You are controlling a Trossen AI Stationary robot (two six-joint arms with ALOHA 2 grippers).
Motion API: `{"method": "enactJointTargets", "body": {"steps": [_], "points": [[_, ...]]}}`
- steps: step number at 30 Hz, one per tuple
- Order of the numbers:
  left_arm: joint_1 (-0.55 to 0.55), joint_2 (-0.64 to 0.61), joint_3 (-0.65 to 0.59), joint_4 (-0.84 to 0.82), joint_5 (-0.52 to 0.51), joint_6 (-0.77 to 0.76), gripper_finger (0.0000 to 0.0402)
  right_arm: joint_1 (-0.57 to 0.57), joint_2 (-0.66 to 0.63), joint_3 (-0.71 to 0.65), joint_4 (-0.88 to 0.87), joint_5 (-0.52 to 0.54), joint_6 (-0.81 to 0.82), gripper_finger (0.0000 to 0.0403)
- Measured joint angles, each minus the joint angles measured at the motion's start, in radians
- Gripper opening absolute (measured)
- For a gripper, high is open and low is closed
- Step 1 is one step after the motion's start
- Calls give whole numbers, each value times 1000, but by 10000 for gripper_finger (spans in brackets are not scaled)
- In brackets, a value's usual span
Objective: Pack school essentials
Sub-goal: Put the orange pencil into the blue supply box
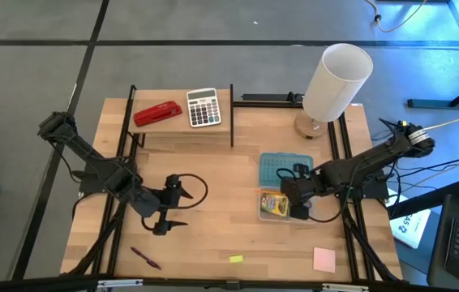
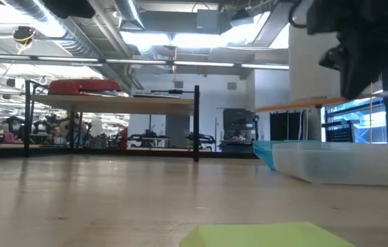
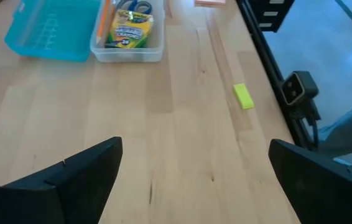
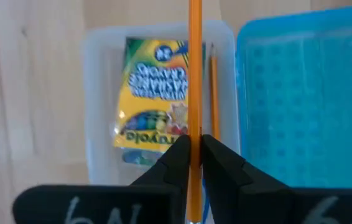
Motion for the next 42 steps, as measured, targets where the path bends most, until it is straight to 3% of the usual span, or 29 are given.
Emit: {"method": "enactJointTargets", "body": {"steps": [14, 42], "points": [[94, 0, 0, 107, -1, 79, 399, 0, -15, -148, 26, 0, -26, 44], [109, 0, 0, 111, 0, 79, 399, 0, -14, -150, -10, 0, -39, 44]]}}
